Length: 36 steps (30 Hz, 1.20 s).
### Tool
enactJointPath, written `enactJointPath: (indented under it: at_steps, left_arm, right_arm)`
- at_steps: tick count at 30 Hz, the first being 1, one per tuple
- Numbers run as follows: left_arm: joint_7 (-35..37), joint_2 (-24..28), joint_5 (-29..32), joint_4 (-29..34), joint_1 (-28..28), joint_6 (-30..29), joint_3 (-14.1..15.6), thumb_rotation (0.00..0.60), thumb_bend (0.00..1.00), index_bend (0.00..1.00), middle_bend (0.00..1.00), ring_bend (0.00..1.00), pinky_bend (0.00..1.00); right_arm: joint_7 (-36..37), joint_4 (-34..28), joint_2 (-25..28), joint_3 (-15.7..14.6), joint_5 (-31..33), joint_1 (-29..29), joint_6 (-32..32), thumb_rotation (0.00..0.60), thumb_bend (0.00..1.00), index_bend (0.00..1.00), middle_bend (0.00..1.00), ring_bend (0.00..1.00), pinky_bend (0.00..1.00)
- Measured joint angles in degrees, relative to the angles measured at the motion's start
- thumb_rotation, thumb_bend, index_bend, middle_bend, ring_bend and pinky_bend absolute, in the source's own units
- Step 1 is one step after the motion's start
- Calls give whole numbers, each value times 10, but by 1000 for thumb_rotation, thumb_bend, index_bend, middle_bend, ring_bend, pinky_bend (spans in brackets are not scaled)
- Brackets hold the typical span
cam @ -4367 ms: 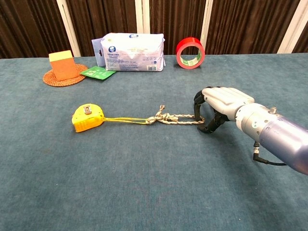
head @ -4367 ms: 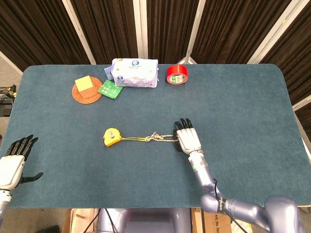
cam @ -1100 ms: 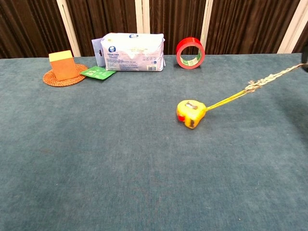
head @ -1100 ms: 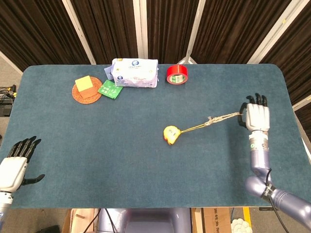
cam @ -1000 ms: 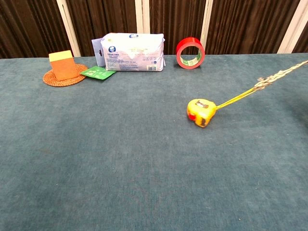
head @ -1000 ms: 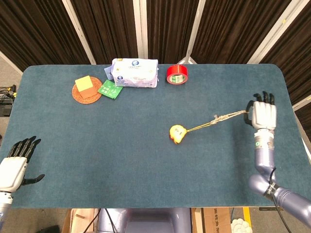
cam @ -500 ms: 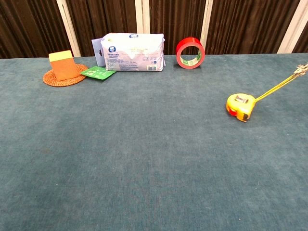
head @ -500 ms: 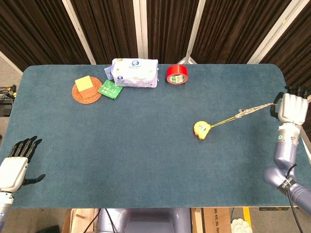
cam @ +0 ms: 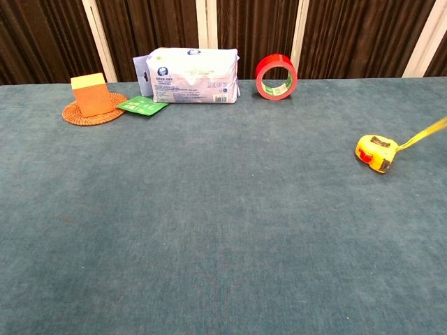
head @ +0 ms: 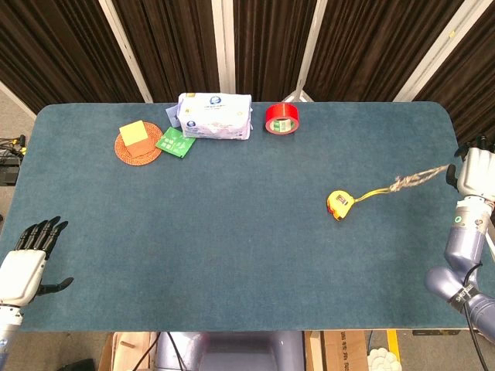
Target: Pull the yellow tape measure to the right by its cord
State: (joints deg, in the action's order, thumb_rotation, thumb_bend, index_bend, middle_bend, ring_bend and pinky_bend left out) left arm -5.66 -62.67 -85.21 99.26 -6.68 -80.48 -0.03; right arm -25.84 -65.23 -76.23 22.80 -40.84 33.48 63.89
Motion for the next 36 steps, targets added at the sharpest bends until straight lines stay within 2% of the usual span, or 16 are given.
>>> enactJointPath:
  at_steps: [3, 11, 16, 20, 23, 27, 33, 36]
  left_arm:
    - [1, 1, -2, 0, 0, 0, 1, 600, 0, 0, 0, 0, 0]
    - [3, 5, -12, 5, 3, -7, 4, 600, 0, 0, 0, 0, 0]
    - [6, 8, -17, 7, 5, -10, 6, 600, 0, 0, 0, 0, 0]
    - [5, 11, -25, 10, 7, -16, 9, 600, 0, 0, 0, 0, 0]
    - [5, 15, -34, 13, 11, -24, 12, 600, 0, 0, 0, 0, 0]
    - [5, 18, -43, 15, 18, -37, 17, 600, 0, 0, 0, 0, 0]
    - [3, 24, -64, 17, 32, -62, 25, 600, 0, 0, 0, 0, 0]
    - [2, 25, -75, 16, 39, -75, 29, 600, 0, 0, 0, 0, 0]
  right_arm:
    - [-13, -22, 7, -3, 8, -5, 0, 600, 469, 0, 5, 0, 0]
    - [-20, -93, 22, -10, 11, -20, 13, 600, 472, 0, 0, 0, 0]
    - [14, -173, 41, -19, -25, -41, 29, 600, 470, 0, 0, 0, 0]
    - [54, -258, 65, -36, -86, -70, 51, 600, 377, 0, 0, 0, 0]
    - [80, -314, 84, -63, -156, -100, 77, 600, 340, 0, 0, 0, 0]
    - [109, -364, 104, -124, -271, -149, 118, 600, 317, 0, 0, 0, 0]
    - [133, -387, 121, -219, -414, -222, 191, 600, 311, 0, 0, 0, 0]
    - [144, -385, 126, -245, -457, -255, 236, 600, 310, 0, 0, 0, 0]
